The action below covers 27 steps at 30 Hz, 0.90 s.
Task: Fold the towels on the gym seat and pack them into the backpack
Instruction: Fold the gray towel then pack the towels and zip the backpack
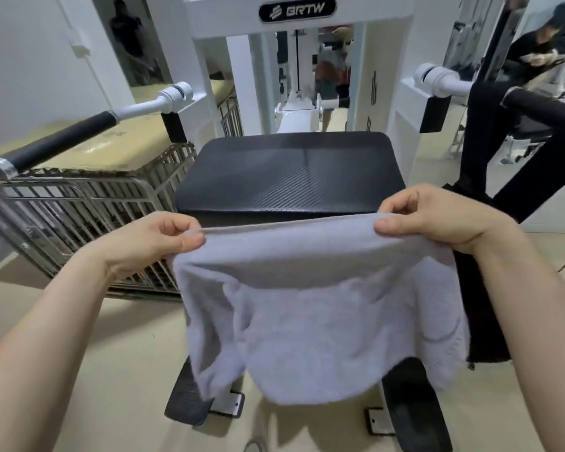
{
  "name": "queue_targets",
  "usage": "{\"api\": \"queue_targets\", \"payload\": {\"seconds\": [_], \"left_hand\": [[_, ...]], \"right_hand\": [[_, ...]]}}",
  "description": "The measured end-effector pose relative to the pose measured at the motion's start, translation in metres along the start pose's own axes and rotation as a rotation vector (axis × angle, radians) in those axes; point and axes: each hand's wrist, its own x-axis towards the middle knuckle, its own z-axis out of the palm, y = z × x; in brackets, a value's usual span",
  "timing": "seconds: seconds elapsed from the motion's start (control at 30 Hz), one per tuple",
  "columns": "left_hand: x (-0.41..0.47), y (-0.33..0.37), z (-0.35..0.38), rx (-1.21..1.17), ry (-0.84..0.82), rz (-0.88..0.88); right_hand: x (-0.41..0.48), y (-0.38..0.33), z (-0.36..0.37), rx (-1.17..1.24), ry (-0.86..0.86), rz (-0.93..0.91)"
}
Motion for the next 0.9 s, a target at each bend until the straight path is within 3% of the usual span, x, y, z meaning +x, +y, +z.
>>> {"api": "queue_targets", "payload": {"seconds": [0.1, 0.23, 0.37, 0.63, 0.9], "left_hand": [[0.007, 0.003, -0.011, 0.225, 0.093, -0.122], [0.031, 0.008, -0.034, 0.492, 0.503, -0.031], [0.074, 0.000, -0.069, 0.453, 0.780, -0.065], [0.182, -0.040, -0.132, 0.062, 0.837, -0.124], [0.262, -0.080, -0.184, 0.127, 0.931, -0.106]], "right_hand": [[0.016, 0.000, -0.008, -0.241, 0.113, 0.027], [0.042, -0.005, -0.026, -0.457, 0.293, 0.066], [0.082, -0.011, -0.043, -0.652, 0.416, 0.174], [0.185, -0.012, -0.063, -1.051, 0.593, 0.169], [0.264, 0.001, -0.084, -1.118, 0.660, 0.203]]}}
